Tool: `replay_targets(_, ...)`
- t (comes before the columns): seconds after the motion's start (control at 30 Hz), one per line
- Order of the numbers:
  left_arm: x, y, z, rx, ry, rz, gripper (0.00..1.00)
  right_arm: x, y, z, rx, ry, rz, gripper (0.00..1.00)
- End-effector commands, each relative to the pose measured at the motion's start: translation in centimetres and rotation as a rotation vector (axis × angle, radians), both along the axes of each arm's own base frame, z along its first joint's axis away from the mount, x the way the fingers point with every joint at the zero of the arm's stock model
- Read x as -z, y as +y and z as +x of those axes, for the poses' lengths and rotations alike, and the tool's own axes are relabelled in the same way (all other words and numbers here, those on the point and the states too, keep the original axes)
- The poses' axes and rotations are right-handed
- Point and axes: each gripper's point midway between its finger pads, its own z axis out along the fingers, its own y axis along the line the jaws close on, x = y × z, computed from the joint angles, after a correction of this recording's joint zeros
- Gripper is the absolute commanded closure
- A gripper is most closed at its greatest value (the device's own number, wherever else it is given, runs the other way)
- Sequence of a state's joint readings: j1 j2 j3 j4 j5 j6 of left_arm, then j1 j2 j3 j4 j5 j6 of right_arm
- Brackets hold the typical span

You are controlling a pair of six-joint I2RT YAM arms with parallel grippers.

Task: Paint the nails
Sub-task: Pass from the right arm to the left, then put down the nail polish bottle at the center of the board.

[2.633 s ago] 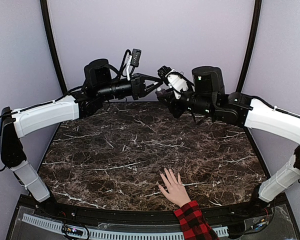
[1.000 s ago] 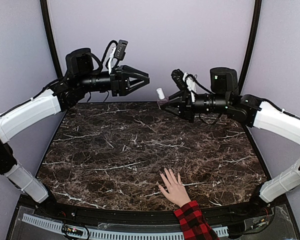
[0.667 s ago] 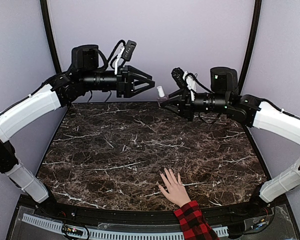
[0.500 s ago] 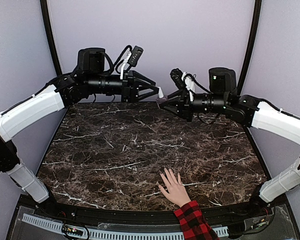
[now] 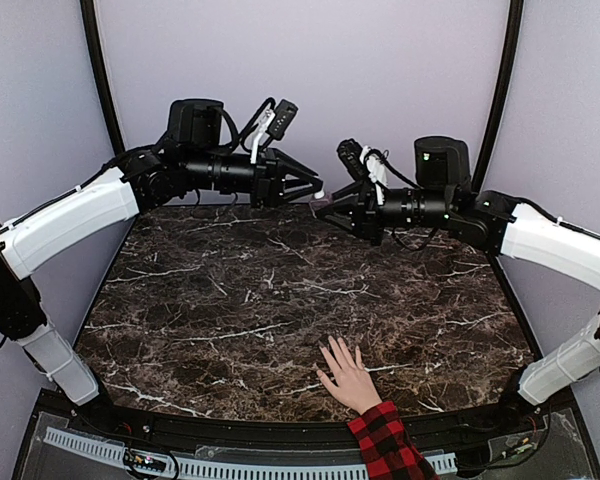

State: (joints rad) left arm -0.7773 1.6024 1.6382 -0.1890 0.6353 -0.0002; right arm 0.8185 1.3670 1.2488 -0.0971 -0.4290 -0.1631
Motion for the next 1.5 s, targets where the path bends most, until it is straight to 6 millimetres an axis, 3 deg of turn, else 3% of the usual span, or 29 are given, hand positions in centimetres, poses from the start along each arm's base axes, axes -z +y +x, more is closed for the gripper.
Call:
replay_targets(0.0,-1.6,-0.2,-0.5,0.026,-0.034,-0.03,0.75,-1.6,0.6,-0.3,-0.021,-0.039,0.053,1.0)
replay_targets(0.23,-2.3,-0.2,-1.5,0.081,-0.046,-0.064,0.99,-1.5,0.6,-0.2,-0.008,-0.039,0.057,1.0)
replay_targets(0.33,-2.4,0.0,-1.2,0.057,-0.033,-0.07,1.0,-1.5,0.4,0.0,0.003,-0.038,0.059,1.0)
replay_targets(0.47,-2.7,0.8,-0.5,0.021,-0.026,-0.087,1.0,-1.4,-0.1,0.3,0.026,-0.034,0.063,0.92)
replay_targets(0.77,-3.3,4.0,2.8,-0.144,-0.026,-0.108,1.0,-0.9,-1.8,1.5,0.09,-0.017,0.079,0.55)
replay_targets(0.83,-3.1,4.5,3.5,-0.173,-0.023,-0.105,1.0,-0.7,-2.4,1.8,0.114,-0.015,0.079,0.36)
replay_targets(0.93,-2.9,5.1,4.3,-0.214,-0.022,-0.109,1.0,-0.3,-3.3,2.2,0.154,-0.008,0.078,0.22)
replay_targets(1.1,-0.6,5.9,5.6,-0.297,-0.021,-0.082,1.0,0.5,-5.4,3.4,0.256,-0.001,0.082,0.15)
replay_targets(1.2,0.6,6.6,6.3,-0.361,-0.053,-0.086,1.0,0.7,-7.1,4.3,0.355,-0.017,0.101,0.02)
replay_targets(1.3,2.3,7.3,7.1,-0.418,-0.065,-0.068,1.0,0.7,-8.6,4.8,0.425,-0.018,0.13,0.01)
replay_targets(1.47,7.3,7.7,8.9,-0.502,-0.037,-0.01,1.0,1.8,-10.0,5.7,0.482,0.027,0.14,0.01)
